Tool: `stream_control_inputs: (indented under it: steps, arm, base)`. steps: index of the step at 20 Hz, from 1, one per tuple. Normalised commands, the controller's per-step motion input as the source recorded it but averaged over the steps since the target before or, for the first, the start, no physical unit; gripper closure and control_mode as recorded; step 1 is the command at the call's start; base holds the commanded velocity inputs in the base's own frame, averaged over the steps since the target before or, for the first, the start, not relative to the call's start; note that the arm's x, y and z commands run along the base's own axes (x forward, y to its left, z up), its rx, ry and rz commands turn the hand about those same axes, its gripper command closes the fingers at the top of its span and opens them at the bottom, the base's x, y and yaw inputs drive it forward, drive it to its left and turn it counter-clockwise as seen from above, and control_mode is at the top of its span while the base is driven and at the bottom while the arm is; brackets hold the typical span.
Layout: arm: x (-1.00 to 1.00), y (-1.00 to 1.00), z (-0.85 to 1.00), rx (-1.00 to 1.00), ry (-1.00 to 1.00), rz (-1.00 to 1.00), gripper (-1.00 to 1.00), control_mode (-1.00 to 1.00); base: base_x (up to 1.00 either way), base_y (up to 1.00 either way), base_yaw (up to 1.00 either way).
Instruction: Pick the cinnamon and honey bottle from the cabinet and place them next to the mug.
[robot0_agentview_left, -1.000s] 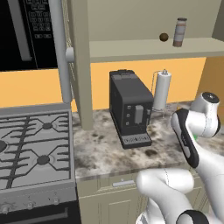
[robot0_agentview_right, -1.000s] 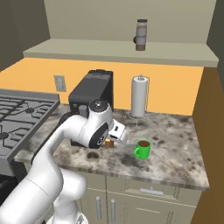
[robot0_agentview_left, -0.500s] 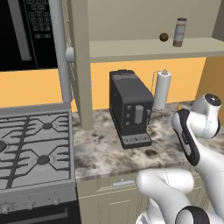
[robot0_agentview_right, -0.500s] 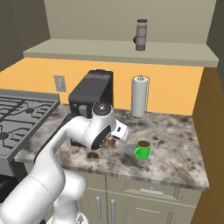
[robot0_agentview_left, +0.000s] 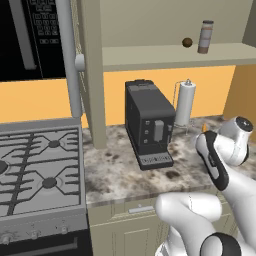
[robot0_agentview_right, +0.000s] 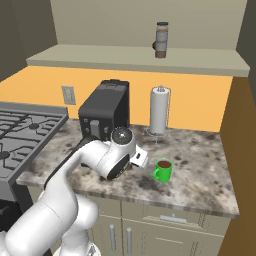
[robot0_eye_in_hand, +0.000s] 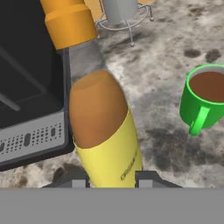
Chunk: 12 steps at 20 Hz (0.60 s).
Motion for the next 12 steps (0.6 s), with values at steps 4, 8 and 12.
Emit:
stream_control_inputs:
  steps: [4,8,12]
  arm:
    - [0.15,0.0,-0.3,0.01,0.0,0.0,1.0,-1.0]
    - [0.19,0.0,-0.34,0.0,0.0,0.0,1.0,-1.0]
    - [0.19,0.0,-0.33,0.01,0.0,0.0,1.0,-1.0]
  base:
    - [0.0,0.0,0.0]
    - [0.0,0.0,0.0]
    - [0.0,0.0,0.0]
